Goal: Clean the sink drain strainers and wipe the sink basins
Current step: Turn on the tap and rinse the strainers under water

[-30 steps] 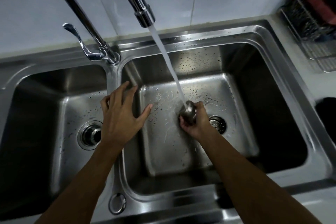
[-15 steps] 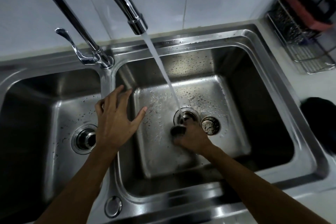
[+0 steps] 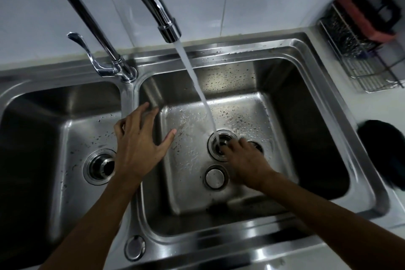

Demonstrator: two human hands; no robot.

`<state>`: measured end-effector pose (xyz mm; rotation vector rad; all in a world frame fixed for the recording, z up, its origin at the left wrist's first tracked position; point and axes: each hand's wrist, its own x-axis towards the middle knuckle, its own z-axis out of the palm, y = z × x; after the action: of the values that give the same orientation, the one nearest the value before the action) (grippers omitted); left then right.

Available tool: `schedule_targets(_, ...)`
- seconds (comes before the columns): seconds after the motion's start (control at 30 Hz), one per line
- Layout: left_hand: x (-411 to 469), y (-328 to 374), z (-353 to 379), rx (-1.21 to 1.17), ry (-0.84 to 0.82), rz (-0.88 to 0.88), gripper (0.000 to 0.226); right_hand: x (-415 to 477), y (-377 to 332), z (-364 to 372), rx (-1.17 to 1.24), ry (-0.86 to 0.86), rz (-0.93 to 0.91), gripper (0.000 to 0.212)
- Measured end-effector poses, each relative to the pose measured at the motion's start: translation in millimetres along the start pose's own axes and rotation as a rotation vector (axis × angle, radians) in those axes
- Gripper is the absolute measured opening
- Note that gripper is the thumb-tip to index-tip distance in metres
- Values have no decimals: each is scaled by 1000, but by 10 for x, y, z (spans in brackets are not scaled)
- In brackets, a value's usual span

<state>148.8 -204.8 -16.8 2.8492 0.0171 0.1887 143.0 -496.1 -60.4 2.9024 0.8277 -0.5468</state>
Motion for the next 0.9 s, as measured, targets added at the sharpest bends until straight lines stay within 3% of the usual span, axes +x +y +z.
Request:
schedule_targets(0.1,-2,6,6,-6,0,2,77,-43,346,-8,-47,-100,230,79)
schedule_targets(0.2,-7,3,4,-5,18,5,76,-6,510,30,119,-216,333,84)
schedule_targets(0.43,5,-19,29,24,-1,-1,76,499,164,-11,329,6,262,87)
schedule_targets(0.67,8,-23,33,21,24,2,74,710,19,55,446,121,265,70)
schedule_targets(0.9,2,-25,38,9,34,-4,77,702,36,151,661,195,259,75)
